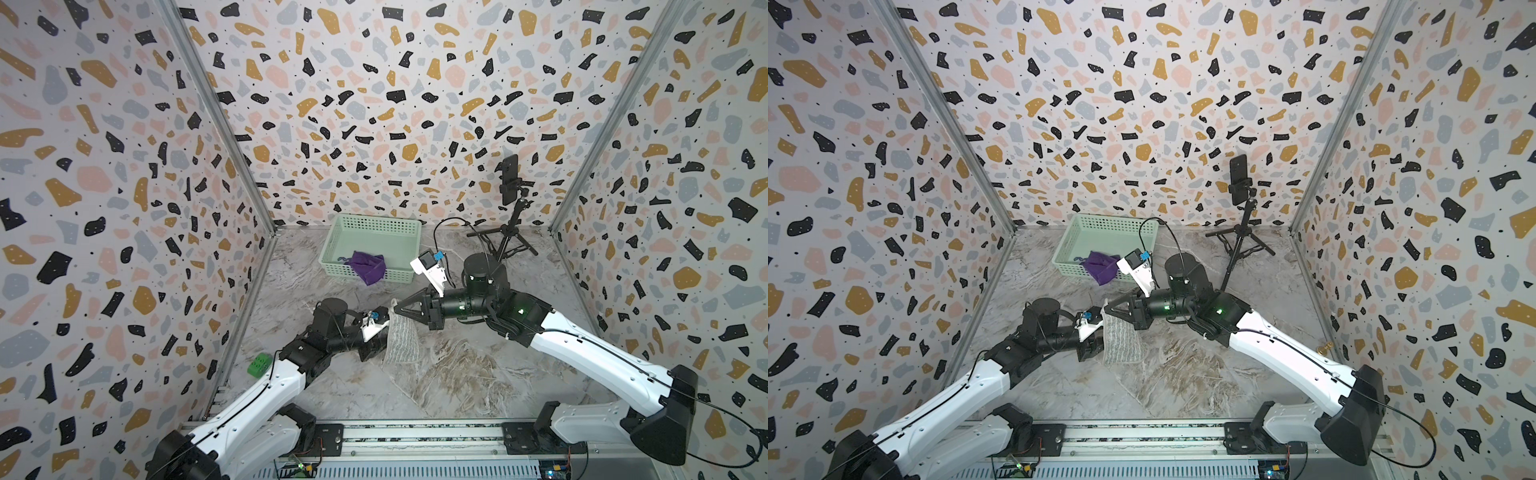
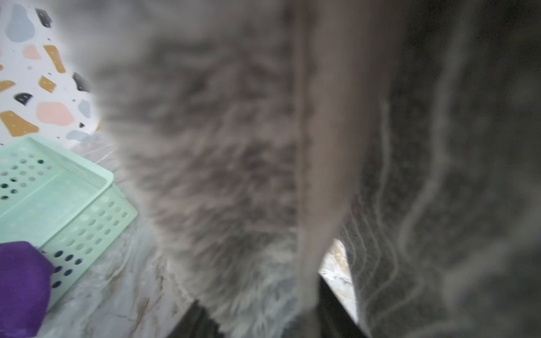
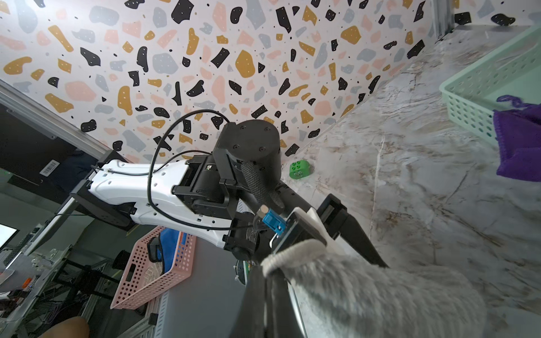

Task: Fold the square dishcloth
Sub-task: Flatten out the cleaning item at the center of the board.

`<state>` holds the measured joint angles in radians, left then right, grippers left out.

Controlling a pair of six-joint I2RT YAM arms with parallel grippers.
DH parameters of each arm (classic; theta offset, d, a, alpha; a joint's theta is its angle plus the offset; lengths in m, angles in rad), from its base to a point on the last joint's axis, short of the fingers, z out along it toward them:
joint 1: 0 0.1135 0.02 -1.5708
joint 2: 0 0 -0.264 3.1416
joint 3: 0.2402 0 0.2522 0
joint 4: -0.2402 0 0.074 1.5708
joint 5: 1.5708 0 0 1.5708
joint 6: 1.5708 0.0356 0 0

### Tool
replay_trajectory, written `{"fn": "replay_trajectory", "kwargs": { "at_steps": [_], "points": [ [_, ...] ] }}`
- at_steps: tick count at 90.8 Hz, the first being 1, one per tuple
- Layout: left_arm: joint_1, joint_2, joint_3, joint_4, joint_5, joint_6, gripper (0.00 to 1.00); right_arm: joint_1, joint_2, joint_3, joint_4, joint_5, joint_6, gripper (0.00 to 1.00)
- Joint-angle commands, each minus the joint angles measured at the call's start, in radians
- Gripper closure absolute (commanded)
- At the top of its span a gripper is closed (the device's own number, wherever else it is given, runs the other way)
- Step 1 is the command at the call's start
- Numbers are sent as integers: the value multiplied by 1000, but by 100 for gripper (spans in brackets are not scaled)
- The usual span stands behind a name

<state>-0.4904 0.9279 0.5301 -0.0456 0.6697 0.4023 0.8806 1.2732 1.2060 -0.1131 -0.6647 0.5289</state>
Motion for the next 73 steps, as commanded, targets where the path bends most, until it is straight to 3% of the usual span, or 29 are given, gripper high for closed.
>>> {"fn": "replay_trajectory", "kwargs": {
  "at_steps": [1, 7, 39, 58, 73],
  "points": [
    [3, -21, 73, -77, 23, 15, 76, -6, -30, 53, -66, -17, -42, 100],
    [4, -32, 108, -176, -35, 51, 100, -16, -43, 55, -95, 0, -58, 100],
    [5, -134, 352, -818, -273, 292, 100, -55, -178, -20, -367, 171, -173, 100],
    [-5, -207, 511, -1270, -168, 414, 100, -50, -379, -142, -422, 131, -111, 100],
    [-12, -220, 561, -1395, -96, 403, 100, -48, -469, -199, -472, 161, -80, 100]
  ]
}}
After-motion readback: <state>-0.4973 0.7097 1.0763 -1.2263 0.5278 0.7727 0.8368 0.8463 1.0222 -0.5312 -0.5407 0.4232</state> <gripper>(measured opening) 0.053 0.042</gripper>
